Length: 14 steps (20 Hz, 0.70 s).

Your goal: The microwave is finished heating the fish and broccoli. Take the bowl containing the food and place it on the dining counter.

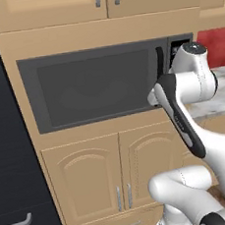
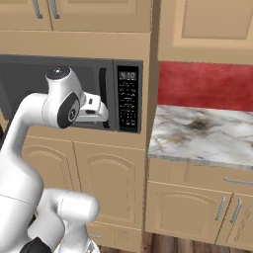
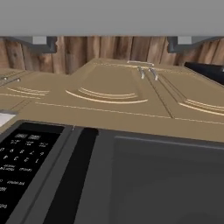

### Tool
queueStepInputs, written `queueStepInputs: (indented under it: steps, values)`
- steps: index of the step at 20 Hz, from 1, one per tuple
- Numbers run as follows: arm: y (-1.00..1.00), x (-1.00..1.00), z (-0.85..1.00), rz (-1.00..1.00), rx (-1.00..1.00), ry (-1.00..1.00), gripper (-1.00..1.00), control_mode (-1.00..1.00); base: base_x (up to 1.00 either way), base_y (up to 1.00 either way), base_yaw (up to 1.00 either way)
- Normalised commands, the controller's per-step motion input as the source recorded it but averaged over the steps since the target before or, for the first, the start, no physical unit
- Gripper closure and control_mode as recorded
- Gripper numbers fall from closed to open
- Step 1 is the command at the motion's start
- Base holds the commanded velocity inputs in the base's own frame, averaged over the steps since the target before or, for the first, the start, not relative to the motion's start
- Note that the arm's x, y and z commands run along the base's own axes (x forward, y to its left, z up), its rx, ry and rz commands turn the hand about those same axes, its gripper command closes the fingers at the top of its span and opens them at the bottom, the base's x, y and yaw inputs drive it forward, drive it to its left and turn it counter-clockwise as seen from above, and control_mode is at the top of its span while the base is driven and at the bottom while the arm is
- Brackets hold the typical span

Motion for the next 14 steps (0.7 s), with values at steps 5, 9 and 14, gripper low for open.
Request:
queueStepInputs:
  steps: [5,9,14]
  values:
    - [-0.12,0.57,0.05,-0.02,0.0,-0.27,-1.0,-1.0,0.0,0.0,0.0]
    - [-0.32,0.73,0.0,-0.07,0.02,-0.21,-1.0,-1.0,0.0,0.0,0.0]
    - [-0.27,0.66,-0.01,0.0,0.04,-0.05,-1.0,-1.0,0.0,0.0,0.0]
